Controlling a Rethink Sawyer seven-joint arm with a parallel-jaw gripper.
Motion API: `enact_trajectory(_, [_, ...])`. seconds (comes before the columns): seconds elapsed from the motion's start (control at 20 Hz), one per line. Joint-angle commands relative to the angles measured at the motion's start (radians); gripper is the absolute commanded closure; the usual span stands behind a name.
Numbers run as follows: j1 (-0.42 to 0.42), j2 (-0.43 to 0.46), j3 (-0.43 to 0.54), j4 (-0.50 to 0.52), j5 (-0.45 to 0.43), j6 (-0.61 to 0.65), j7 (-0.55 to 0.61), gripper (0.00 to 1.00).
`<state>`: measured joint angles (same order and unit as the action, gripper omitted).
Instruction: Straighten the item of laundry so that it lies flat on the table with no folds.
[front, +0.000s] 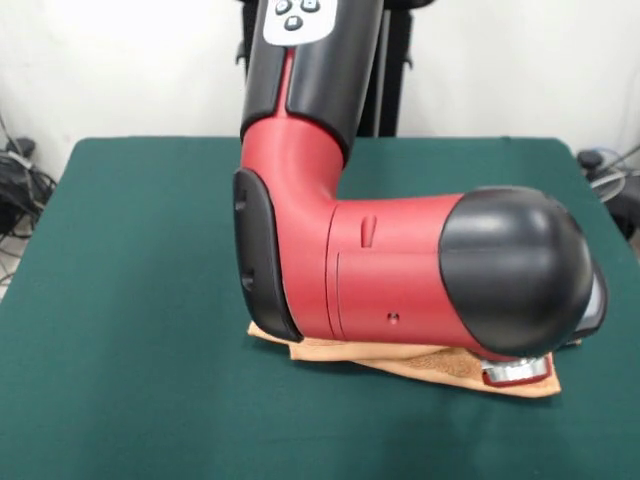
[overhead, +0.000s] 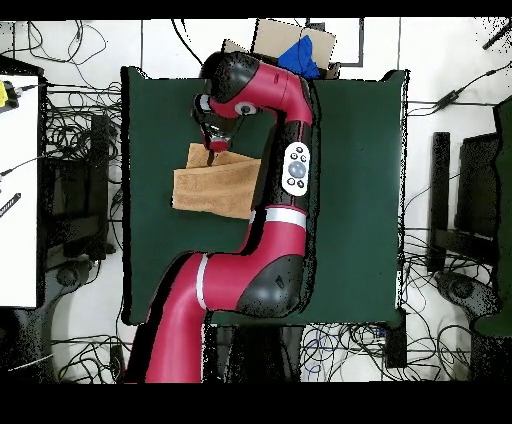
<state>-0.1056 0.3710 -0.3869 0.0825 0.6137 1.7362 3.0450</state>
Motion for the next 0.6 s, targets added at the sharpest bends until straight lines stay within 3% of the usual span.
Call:
enact_trajectory(0.05, [0.019, 0.018, -0.014, 0.119, 0.019, -0.137, 0.105, 0.0])
enact_trajectory(0.6, [0.027, 0.026, 0.045, 0.17, -0.017, -0.22, 0.067, 0.0])
